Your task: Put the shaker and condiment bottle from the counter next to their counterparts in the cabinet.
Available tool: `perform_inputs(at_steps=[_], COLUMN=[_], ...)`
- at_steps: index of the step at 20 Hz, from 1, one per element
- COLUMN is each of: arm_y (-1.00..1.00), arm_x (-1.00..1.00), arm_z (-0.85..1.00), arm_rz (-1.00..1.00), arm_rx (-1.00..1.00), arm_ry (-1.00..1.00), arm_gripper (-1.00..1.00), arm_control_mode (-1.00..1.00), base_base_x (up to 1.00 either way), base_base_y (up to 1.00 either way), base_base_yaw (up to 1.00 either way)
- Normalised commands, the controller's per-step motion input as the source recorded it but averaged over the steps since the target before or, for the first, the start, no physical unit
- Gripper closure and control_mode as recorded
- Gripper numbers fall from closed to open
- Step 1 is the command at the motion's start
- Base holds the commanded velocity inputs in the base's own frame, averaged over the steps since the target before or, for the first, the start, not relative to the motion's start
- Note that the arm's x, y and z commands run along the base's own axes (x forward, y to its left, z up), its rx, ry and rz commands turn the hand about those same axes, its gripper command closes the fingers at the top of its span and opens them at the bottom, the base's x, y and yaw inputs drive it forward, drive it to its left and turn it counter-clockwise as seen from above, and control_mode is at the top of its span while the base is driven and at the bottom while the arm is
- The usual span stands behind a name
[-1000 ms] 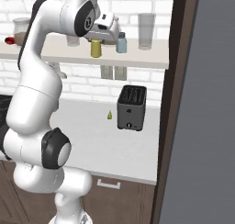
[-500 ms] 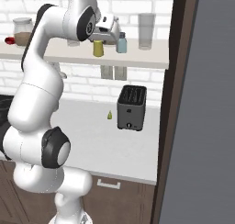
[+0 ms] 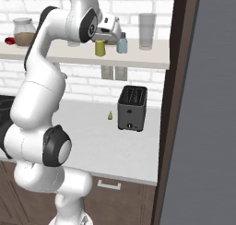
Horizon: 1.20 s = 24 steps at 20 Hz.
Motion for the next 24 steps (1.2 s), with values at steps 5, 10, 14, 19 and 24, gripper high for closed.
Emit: perform_inputs(at_steps=[5, 10, 14, 19, 24], arm_y=[0.0, 0.0, 0.0, 0.0, 0.0], arm_x=[0.17, 0.15, 0.16, 0.11, 0.01], arm_z=[0.0, 0.0, 0.0, 0.0, 0.0], arm_rz=[0.0, 0.0, 0.0, 0.0, 0.0], arm_rx=[-0.01, -0.01, -0.01, 0.0, 0.0], arm_ry=[0.0, 0.0, 0.0, -0.03, -0.07], arm_gripper=[1.0, 1.0, 1.0, 1.0, 1.0], arm_control_mode=[-1.0, -1.0, -1.0, -1.0, -1.0], base_base_x=[0.0, 0.0, 0.0, 0.0, 0.0], base_base_y=[0.0, 0.0, 0.0, 0.0, 0.0], base_base_yaw=[0.0, 0.0, 0.0, 0.0, 0.0])
